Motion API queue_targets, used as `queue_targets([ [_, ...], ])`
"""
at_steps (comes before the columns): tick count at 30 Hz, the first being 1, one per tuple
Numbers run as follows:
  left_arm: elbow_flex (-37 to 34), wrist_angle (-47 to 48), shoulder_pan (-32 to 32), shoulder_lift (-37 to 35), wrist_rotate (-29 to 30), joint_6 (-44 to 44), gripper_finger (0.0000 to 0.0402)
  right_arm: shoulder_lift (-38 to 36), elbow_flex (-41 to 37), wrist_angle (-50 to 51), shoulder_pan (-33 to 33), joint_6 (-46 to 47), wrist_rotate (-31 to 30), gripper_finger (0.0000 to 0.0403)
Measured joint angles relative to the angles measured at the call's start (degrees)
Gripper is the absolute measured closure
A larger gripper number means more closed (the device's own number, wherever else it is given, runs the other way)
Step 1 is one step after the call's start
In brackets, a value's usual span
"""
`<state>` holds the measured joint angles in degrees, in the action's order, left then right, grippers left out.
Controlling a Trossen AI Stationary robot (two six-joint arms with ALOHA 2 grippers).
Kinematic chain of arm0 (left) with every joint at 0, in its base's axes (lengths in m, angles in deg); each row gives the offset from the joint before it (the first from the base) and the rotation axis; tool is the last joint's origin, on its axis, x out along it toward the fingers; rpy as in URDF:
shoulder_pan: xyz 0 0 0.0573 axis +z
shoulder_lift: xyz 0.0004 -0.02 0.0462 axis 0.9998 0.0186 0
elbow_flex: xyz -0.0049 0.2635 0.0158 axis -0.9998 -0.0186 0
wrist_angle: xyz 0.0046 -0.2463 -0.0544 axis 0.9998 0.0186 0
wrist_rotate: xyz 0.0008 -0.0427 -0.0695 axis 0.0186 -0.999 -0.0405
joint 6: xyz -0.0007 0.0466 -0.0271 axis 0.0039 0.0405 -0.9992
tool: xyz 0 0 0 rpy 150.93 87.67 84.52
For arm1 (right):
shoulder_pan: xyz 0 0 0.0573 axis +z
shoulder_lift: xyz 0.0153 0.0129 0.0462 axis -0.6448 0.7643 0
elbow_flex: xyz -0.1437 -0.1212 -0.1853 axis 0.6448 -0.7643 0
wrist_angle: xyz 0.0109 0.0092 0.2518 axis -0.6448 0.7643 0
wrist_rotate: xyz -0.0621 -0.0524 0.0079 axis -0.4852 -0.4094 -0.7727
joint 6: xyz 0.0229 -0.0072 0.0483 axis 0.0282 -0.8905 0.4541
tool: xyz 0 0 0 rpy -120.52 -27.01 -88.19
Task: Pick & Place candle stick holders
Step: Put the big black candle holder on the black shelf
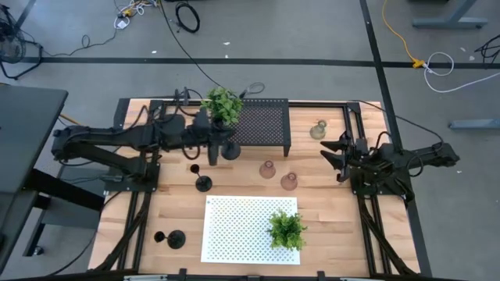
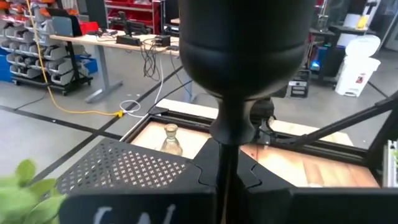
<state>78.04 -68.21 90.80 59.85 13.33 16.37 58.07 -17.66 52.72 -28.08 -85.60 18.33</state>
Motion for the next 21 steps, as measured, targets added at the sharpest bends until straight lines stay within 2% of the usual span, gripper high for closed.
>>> queue_targets([
  [11, 0.0, -7.69, -0.17, 2.01, -6.33, -0.04, 0.04, 27.13, 18.51, 2.92, -3.51, -4.74, -1.21, 0.0241],
  [15, 0.04, -10.03, -0.17, 3.4, -6.36, 0.25, 0.04, 34.15, 24.48, 2.21, -5.88, -4.76, 4.86, 0.0241],
  [21, 3.18, -12.56, -0.22, 9.14, -9.0, 0.86, 0.04, 44.15, 31.5, 2.44, -8.19, -5.2, 8.67, 0.0241],
])
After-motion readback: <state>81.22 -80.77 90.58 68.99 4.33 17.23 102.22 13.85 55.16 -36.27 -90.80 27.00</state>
